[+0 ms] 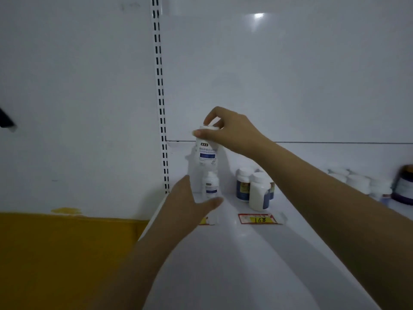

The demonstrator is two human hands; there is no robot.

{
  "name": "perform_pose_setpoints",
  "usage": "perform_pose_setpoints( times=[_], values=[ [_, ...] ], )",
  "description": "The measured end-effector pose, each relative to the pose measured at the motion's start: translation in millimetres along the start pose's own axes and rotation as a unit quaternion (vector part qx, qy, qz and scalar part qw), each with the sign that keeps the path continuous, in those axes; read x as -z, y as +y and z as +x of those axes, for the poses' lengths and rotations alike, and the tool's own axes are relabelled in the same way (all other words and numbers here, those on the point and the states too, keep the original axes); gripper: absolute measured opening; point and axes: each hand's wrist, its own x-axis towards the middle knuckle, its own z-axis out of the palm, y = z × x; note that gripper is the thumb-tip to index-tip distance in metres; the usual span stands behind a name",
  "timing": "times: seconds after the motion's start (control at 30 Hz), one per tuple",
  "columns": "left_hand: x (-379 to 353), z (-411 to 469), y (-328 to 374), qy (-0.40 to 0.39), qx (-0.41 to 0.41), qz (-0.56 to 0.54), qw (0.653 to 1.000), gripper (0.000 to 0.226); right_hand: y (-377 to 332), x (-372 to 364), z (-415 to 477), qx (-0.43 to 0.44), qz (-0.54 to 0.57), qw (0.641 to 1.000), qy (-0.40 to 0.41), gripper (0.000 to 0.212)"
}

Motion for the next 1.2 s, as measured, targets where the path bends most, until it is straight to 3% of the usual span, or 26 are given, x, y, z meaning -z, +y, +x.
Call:
perform_pose_setpoints(
  times=[0.13,0.3,0.53,1.03,1.2],
  values=[
    [-10,21,35,-0.032,-0.009,-0.106,0.994,0.058,8,24,-21,-0.053,0.061,0.996,0.025,0.043],
    [-41,21,41,-0.044,-0.023,-0.161,0.986,0.028,47,22,-47,-0.096,0.068,0.991,0.064,0.043],
    [-55,18,32,-0.051,-0.012,-0.222,0.974,0.026,81,6,-71,-0.113,0.263,0.957,0.051,0.026],
    [-50,23,30,-0.067,-0.020,-0.237,0.969,0.035,84,7,-65,-0.079,0.275,0.957,0.058,0.030],
    [-50,23,29,-0.062,-0.034,-0.231,0.970,0.027,83,7,-65,-0.067,0.268,0.959,0.058,0.025]
  ],
)
